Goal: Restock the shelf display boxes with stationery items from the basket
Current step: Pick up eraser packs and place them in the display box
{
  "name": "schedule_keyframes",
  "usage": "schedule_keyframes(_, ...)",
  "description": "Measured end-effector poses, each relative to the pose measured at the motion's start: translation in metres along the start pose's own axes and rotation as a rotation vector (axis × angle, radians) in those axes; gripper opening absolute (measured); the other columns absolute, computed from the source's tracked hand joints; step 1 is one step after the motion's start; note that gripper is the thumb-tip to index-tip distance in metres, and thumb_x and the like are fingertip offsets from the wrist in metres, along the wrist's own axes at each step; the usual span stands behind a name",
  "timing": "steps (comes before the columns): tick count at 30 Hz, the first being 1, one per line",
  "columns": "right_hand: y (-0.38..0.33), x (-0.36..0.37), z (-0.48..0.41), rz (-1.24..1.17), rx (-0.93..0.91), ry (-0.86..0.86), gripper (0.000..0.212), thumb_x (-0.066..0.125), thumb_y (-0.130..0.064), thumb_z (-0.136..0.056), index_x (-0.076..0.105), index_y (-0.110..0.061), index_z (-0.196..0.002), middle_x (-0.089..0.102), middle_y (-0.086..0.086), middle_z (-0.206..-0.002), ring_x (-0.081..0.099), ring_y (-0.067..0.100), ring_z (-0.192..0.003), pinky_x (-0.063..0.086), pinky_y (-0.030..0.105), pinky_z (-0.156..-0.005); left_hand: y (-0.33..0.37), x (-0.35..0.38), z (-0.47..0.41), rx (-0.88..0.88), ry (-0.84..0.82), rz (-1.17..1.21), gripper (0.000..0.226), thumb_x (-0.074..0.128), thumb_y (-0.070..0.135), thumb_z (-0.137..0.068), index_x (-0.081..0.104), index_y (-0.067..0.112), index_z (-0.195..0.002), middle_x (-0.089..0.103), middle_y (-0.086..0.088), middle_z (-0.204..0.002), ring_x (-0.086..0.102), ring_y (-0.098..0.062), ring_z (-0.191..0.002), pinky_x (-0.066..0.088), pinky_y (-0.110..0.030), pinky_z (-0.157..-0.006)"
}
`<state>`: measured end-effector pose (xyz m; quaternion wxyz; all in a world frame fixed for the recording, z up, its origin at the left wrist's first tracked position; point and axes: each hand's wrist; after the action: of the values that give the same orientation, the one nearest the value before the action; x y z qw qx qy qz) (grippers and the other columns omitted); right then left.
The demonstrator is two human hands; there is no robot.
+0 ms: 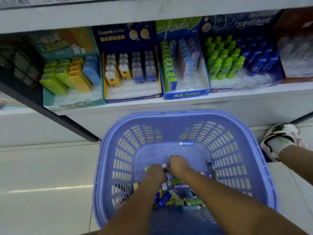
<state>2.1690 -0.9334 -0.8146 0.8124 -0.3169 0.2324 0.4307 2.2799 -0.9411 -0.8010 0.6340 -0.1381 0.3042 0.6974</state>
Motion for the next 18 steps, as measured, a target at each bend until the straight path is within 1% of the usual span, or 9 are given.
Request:
schedule_keyframes(3, 0.002, 0.013, -0.004, 0.062, -0.045, 0.059, 0.026, 0.056, -0.024, -0.087, 0.065, -0.009, -0.107, 0.065, 0.014, -0.115, 0.061, 0.030, -0.108, 0.047, 0.034, -0.089, -0.003, 0.008, -0.010, -0.049, -0.005, -0.100, 0.031, 0.057, 0.026, -0.088, 0.066, 0.008, -0.112, 0.064, -0.017, -0.117, 0.060, -0.030, -0.110, 0.046, -0.034, -0.089)
schedule_keyframes(7, 0.000, 0.016, -0.008, 0.073, -0.089, 0.080, 0.025, 0.058, -0.028, -0.085, 0.066, -0.008, -0.098, 0.065, 0.013, -0.109, 0.061, 0.030, -0.102, 0.048, 0.034, -0.084, 0.000, 0.016, -0.013, -0.032, 0.040, -0.100, 0.029, 0.054, 0.030, -0.088, 0.065, 0.010, -0.106, 0.066, -0.015, -0.110, 0.061, -0.032, -0.106, 0.048, -0.036, -0.084)
schedule_keyframes(10, -0.002, 0.015, -0.012, 0.155, -0.107, 0.097, 0.023, 0.059, -0.026, -0.082, 0.066, -0.009, -0.096, 0.066, 0.012, -0.107, 0.062, 0.029, -0.102, 0.050, 0.033, -0.082, 0.000, 0.017, -0.015, -0.064, 0.017, -0.112, 0.031, 0.056, 0.033, -0.086, 0.064, 0.008, -0.102, 0.066, -0.015, -0.108, 0.061, -0.032, -0.103, 0.048, -0.037, -0.081)
schedule_keyframes(11, -0.002, 0.015, -0.012, 0.178, -0.110, 0.101, 0.023, 0.059, -0.024, -0.081, 0.065, -0.008, -0.097, 0.066, 0.012, -0.108, 0.062, 0.029, -0.102, 0.050, 0.033, -0.082, 0.001, 0.016, -0.016, -0.066, 0.007, -0.111, 0.033, 0.055, 0.034, -0.086, 0.065, 0.007, -0.102, 0.066, -0.016, -0.108, 0.061, -0.032, -0.103, 0.047, -0.037, -0.081)
schedule_keyframes(13, -0.003, 0.015, -0.011, 0.202, -0.122, 0.107, 0.026, 0.058, -0.020, -0.084, 0.057, -0.005, -0.106, 0.063, 0.014, -0.113, 0.059, 0.031, -0.107, 0.048, 0.036, -0.085, 0.000, 0.013, -0.016, -0.065, -0.014, -0.107, 0.037, 0.055, 0.037, -0.087, 0.065, 0.006, -0.103, 0.064, -0.016, -0.110, 0.060, -0.032, -0.104, 0.047, -0.036, -0.081)
schedule_keyframes(15, -0.002, 0.016, -0.011, 0.176, -0.122, 0.105, 0.029, 0.053, -0.015, -0.088, 0.049, -0.002, -0.114, 0.058, 0.017, -0.119, 0.056, 0.033, -0.112, 0.045, 0.038, -0.089, -0.002, 0.004, -0.011, -0.089, -0.029, -0.057, 0.041, 0.059, 0.042, -0.085, 0.065, 0.006, -0.104, 0.064, -0.016, -0.109, 0.060, -0.031, -0.103, 0.047, -0.035, -0.080)
schedule_keyframes(16, 0.000, 0.015, -0.010, 0.161, -0.112, 0.094, 0.028, 0.050, -0.013, -0.090, 0.048, -0.002, -0.116, 0.057, 0.018, -0.122, 0.054, 0.033, -0.114, 0.044, 0.038, -0.091, -0.003, -0.002, -0.009, -0.107, -0.024, 0.000, 0.044, 0.062, 0.043, -0.084, 0.064, 0.004, -0.102, 0.065, -0.016, -0.107, 0.062, -0.031, -0.101, 0.048, -0.035, -0.080)
schedule_keyframes(17, 0.003, 0.013, -0.010, 0.164, -0.105, 0.086, 0.028, 0.049, -0.014, -0.091, 0.050, -0.002, -0.117, 0.056, 0.018, -0.124, 0.054, 0.032, -0.116, 0.043, 0.038, -0.093, -0.004, -0.010, -0.008, -0.119, -0.017, 0.086, 0.044, 0.065, 0.043, -0.083, 0.063, 0.001, -0.097, 0.066, -0.019, -0.103, 0.063, -0.032, -0.096, 0.049, -0.035, -0.080)
schedule_keyframes(18, 0.008, 0.011, -0.010, 0.190, -0.101, 0.080, 0.029, 0.049, -0.016, -0.092, 0.053, -0.002, -0.118, 0.055, 0.018, -0.126, 0.053, 0.031, -0.118, 0.042, 0.037, -0.096, -0.004, -0.019, -0.007, -0.122, -0.016, 0.205, 0.041, 0.066, 0.040, -0.083, 0.062, 0.000, -0.088, 0.066, -0.022, -0.097, 0.065, -0.032, -0.087, 0.051, -0.035, -0.077)
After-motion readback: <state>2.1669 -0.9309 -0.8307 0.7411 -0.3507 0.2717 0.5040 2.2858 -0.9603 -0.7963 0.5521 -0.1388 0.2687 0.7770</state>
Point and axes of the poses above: each hand's wrist, its own z-axis away from the middle knuckle, its own x-axis out of the palm, y = z × x
